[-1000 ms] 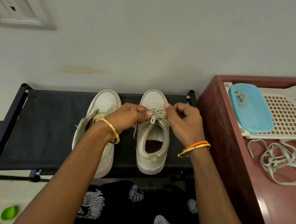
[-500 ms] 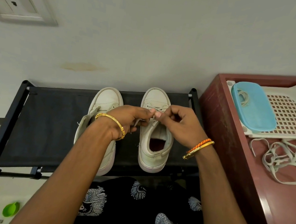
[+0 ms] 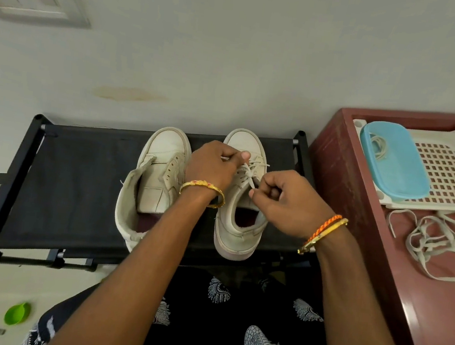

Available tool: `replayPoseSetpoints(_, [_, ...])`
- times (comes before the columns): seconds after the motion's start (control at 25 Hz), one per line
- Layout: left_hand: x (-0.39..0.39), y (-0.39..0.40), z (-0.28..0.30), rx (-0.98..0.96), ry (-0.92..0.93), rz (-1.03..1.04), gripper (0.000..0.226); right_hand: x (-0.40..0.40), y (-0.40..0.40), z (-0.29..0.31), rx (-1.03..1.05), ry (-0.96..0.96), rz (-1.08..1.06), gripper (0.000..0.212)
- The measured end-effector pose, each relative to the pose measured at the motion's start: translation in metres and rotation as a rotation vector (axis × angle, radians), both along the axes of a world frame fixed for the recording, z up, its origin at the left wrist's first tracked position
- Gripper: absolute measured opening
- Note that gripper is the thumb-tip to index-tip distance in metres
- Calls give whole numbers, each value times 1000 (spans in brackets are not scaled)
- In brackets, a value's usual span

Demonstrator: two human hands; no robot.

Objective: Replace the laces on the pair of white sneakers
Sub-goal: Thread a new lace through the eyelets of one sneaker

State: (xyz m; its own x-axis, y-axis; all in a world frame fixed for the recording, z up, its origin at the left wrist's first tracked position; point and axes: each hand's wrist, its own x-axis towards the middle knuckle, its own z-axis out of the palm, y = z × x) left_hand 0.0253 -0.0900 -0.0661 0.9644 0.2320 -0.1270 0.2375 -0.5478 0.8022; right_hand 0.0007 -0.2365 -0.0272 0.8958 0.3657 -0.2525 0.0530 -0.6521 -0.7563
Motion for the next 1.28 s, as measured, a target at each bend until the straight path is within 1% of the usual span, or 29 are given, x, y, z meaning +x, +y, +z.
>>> replayPoseSetpoints(0.08, [1, -3, -6, 35, -37, 26, 25, -3, 4, 4, -65, -50, 20, 31])
replayPoseSetpoints(0.28, [3, -5, -11, 55, -78, 39, 24, -9, 9, 7, -136, -127, 50, 25])
replayPoseSetpoints(0.36, [3, -8, -10, 78, -77, 57, 24, -9, 9, 7, -146, -130, 58, 24])
replayPoseSetpoints(0.48, [3, -11, -8, 142, -59, 81, 24, -10, 9, 7, -156, -139, 79, 28])
replayPoseSetpoints(0.56, [3, -8, -7, 146, -28, 59, 24, -9, 7, 2, -118, -130, 60, 30])
replayPoseSetpoints(0.6, [3, -7, -6, 130, -6, 33, 25, -8, 5, -1, -34, -102, 16, 30])
replayPoseSetpoints(0.72, [1, 0, -2, 25, 4, -44, 31, 0, -2, -10, 356, -8, -217, 23])
replayPoseSetpoints(0.76, [-1, 1, 1, -19, -7, -52, 33, 5, -5, -13, 429, 25, -326, 20])
replayPoseSetpoints(0.8, [-4, 3, 5, -43, -17, -51, 34, 10, -6, -16, 450, 61, -439, 19])
replayPoseSetpoints(0.84, [-5, 6, 7, -35, -26, -48, 34, 15, -6, -19, 425, 98, -538, 21])
replayPoseSetpoints(0.88, [-7, 8, 9, 20, -27, -41, 34, 20, -4, -22, 365, 131, -608, 24])
replayPoseSetpoints(0.96, [-11, 8, 10, 172, 31, 6, 40, 28, 2, -28, 221, 199, -664, 32])
replayPoseSetpoints(1.0, [-12, 7, 9, 207, 95, 32, 45, 30, 7, -30, 178, 236, -668, 36])
replayPoseSetpoints(1.04, [-12, 6, 6, 210, 169, 50, 49, 32, 11, -32, 172, 267, -666, 37])
replayPoseSetpoints(1.12, [-11, 3, 3, 174, 274, 54, 54, 34, 20, -34, 211, 276, -666, 33])
replayPoseSetpoints(1.2, [-9, 0, 4, 121, 313, 72, 48, 36, 24, -36, 231, 230, -670, 25])
replayPoseSetpoints(1.28, [-8, -2, 7, 52, 294, 106, 46, 38, 25, -36, 216, 176, -660, 16])
